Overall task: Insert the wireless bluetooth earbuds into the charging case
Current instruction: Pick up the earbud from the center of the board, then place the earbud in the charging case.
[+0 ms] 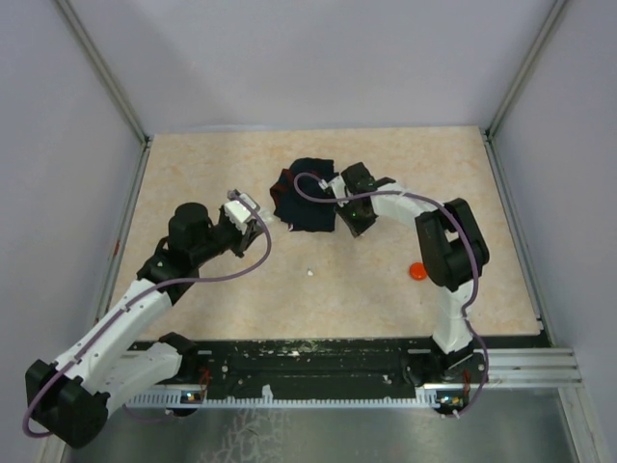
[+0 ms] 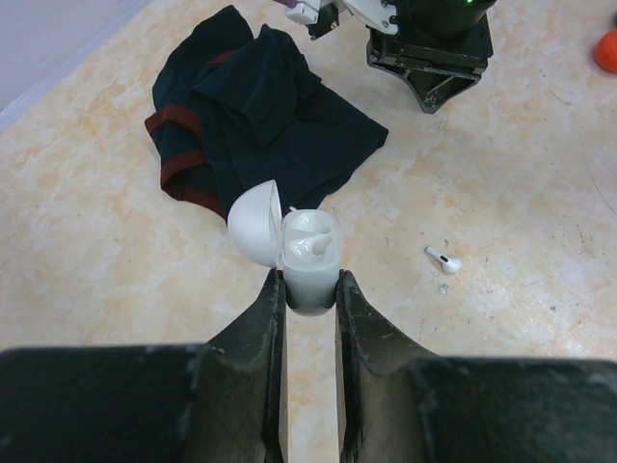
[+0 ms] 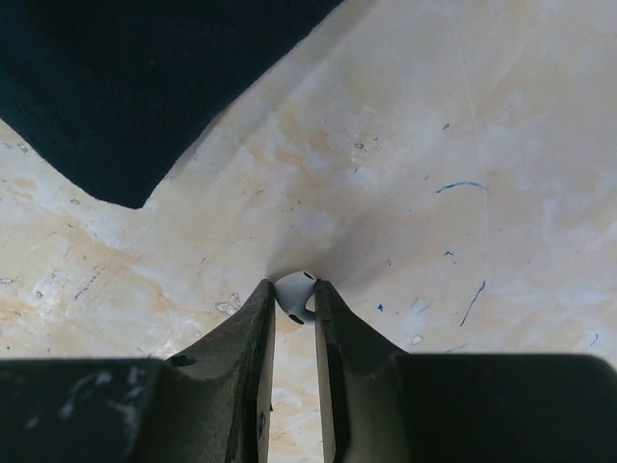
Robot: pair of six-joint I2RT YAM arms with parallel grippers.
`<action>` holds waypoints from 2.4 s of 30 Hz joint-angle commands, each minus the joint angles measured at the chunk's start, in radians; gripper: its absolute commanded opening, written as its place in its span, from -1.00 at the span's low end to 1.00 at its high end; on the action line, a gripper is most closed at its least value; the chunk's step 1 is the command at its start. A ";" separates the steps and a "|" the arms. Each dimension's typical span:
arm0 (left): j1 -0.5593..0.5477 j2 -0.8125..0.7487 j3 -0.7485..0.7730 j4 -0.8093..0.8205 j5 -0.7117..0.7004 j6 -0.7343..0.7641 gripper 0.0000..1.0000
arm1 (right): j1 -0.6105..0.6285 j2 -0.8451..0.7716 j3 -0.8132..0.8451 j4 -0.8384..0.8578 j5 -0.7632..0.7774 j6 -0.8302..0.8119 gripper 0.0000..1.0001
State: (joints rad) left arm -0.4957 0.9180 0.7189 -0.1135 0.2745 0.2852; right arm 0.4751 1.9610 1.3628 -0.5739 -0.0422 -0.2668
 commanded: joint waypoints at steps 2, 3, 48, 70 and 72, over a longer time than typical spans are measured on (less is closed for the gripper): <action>-0.001 -0.010 0.012 0.010 0.030 -0.002 -0.99 | 0.006 -0.030 0.004 -0.004 0.009 0.006 -0.64; -0.001 -0.016 0.007 0.019 0.034 -0.004 -0.99 | 0.006 -0.046 -0.004 0.008 -0.001 0.013 -0.64; -0.002 -0.099 -0.323 0.947 0.200 -0.076 -0.95 | 0.383 -0.725 -0.303 0.945 -0.145 0.684 -0.65; -0.002 -0.147 -0.361 0.978 0.222 -0.129 -0.95 | 0.410 -0.705 -0.380 1.094 -0.149 0.760 -0.69; -0.001 -0.146 -0.362 0.980 0.221 -0.133 -0.95 | 0.411 -0.702 -0.381 1.093 -0.160 0.766 -0.69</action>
State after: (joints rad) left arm -0.4957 0.7841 0.3645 0.8150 0.4805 0.1749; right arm 0.8764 1.2724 0.9745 0.4492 -0.1783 0.4770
